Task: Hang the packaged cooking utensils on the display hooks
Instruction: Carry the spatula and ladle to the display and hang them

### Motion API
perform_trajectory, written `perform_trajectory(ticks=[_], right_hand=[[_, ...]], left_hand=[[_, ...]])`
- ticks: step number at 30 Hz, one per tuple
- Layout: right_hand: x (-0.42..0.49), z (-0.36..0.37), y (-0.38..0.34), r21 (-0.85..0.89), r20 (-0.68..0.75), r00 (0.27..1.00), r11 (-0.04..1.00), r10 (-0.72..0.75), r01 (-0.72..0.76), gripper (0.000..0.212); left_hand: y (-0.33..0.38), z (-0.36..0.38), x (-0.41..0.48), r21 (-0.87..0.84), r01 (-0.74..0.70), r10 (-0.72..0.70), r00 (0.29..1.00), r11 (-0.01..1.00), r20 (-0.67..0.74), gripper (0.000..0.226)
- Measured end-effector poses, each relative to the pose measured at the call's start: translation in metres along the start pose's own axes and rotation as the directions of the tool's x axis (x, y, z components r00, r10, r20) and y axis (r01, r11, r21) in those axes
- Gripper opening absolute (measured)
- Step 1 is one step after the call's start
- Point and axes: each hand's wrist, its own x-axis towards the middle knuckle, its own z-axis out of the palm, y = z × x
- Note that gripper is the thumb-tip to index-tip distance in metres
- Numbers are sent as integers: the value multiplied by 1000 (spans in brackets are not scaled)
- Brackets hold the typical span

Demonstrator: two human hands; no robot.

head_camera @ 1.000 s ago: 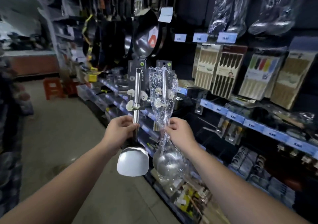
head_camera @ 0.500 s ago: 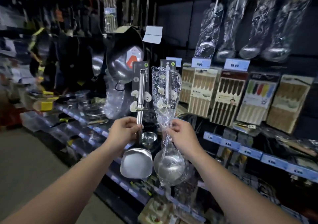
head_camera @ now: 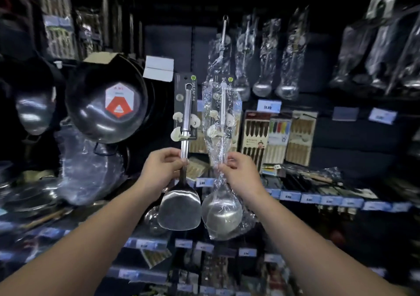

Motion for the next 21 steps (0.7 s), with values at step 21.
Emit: perform_trajectory(ticks=[21], right_hand=[[113,-113,-59,12,-200,963,982,-183,189,11]], left_hand=[[104,96,127,-84,-221,228,970,972,84,13]])
